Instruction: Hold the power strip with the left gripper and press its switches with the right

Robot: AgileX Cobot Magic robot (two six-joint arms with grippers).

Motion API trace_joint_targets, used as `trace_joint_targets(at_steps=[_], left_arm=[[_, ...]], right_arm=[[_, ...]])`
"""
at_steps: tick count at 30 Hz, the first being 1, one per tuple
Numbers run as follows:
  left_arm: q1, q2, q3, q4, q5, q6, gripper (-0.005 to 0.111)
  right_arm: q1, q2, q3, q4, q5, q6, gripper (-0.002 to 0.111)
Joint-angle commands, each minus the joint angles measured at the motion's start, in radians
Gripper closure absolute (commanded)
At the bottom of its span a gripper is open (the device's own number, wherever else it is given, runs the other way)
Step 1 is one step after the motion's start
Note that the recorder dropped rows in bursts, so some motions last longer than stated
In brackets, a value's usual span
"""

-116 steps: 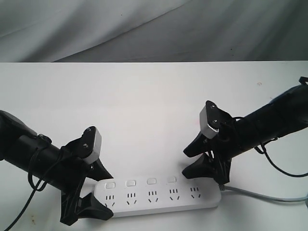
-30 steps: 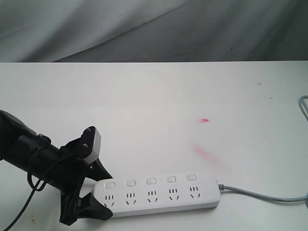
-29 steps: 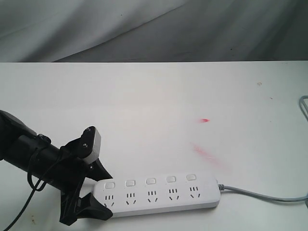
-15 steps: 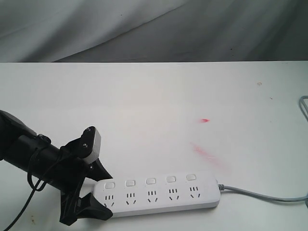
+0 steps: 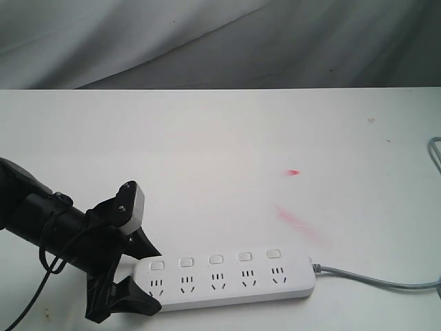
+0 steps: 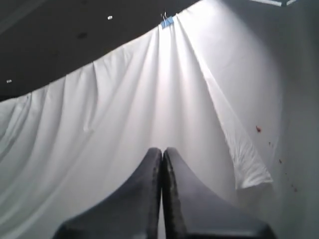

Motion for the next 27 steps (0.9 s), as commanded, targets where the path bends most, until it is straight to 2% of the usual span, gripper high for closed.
trace_joint_targets(at_steps=[1,8,13,19,23,24,26,27], left_arm=[[-0.003,0.003,-0.002,0.003,-0.003,0.001,0.076],[-0.003,0.003,-0.002,0.003,-0.003,0.001,0.076],[-0.003,0.003,-0.002,0.003,-0.003,0.001,0.076],[-0.003,0.003,-0.002,0.003,-0.003,0.001,0.076],[-0.003,0.003,-0.002,0.003,-0.003,0.001,0.076],[-0.003,0.003,-0.002,0.003,-0.003,0.001,0.076],[-0.003,0.003,-0.002,0.003,-0.003,0.001,0.076],[-0.003,0.003,-0.002,0.003,-0.003,0.001,0.076]], right_arm=[[-0.050,-0.038,0.197,-0.031,0.111,0.114,0.108],[-0.128,-0.038,0.457,-0.236,0.265,0.331,0.108],[-0.132,-0.058,0.488,-0.428,0.285,0.333,0.108],[-0.135,-0.105,0.486,-0.494,0.217,0.413,0.108],[-0.169,-0.108,0.486,-0.746,0.311,0.686,0.108],[-0.184,-0.108,0.486,-0.917,0.401,0.859,0.108],[-0.195,-0.108,0.486,-1.175,0.498,1.043,0.108],[-0.197,-0.110,0.486,-1.240,0.504,1.085,0.108]])
